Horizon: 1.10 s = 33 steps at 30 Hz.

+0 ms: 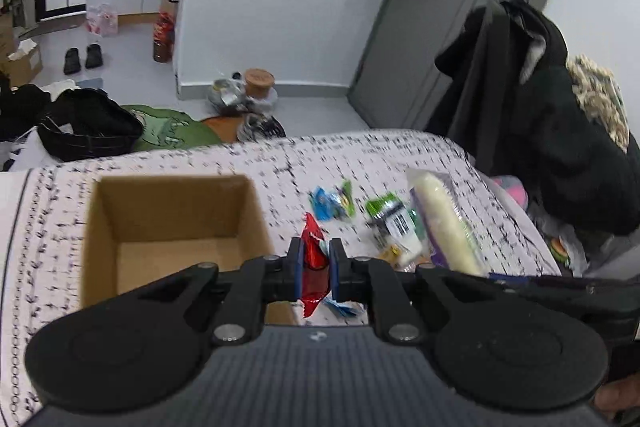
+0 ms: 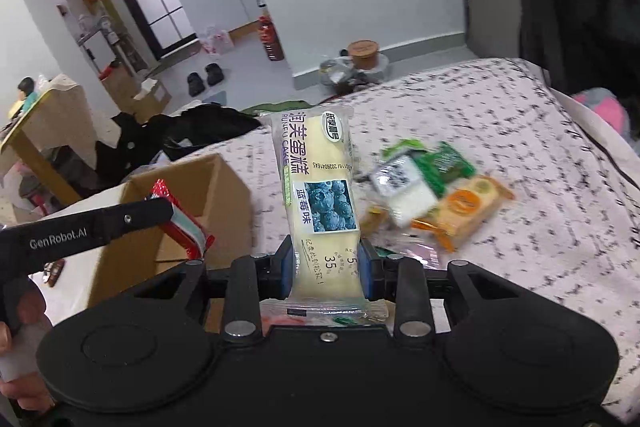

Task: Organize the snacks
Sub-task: 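Grasp and lift the red bar with left tool while right tool lifts the cake pack, then release the red bar into the box with left tool while right tool drops the cake pack in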

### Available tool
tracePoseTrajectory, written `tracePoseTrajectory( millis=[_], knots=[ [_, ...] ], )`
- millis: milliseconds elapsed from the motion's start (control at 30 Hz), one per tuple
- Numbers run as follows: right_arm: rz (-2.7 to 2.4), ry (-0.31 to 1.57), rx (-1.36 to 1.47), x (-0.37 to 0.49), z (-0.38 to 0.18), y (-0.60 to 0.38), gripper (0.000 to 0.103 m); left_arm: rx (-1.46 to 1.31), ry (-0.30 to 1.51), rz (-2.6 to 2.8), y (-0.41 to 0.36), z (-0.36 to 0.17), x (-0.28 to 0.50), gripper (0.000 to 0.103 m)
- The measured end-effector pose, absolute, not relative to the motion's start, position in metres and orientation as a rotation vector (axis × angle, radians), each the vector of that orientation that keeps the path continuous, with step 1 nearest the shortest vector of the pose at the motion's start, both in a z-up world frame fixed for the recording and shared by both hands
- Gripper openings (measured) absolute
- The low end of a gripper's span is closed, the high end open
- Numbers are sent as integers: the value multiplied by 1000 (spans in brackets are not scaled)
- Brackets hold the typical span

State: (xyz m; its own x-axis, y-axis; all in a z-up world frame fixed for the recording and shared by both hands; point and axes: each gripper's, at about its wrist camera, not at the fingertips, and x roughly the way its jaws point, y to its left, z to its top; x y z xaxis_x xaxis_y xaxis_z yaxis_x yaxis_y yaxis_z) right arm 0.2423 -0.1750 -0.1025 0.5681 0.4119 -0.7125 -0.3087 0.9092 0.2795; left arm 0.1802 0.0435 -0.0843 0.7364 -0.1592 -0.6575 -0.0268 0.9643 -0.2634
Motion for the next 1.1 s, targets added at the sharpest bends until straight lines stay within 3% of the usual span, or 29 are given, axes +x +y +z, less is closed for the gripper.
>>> tracePoseTrajectory(
  millis=[1100],
  knots=[
    [566,946,144,226,-123,-51,31,-382,784,97,135,-117,133,13]
  ],
)
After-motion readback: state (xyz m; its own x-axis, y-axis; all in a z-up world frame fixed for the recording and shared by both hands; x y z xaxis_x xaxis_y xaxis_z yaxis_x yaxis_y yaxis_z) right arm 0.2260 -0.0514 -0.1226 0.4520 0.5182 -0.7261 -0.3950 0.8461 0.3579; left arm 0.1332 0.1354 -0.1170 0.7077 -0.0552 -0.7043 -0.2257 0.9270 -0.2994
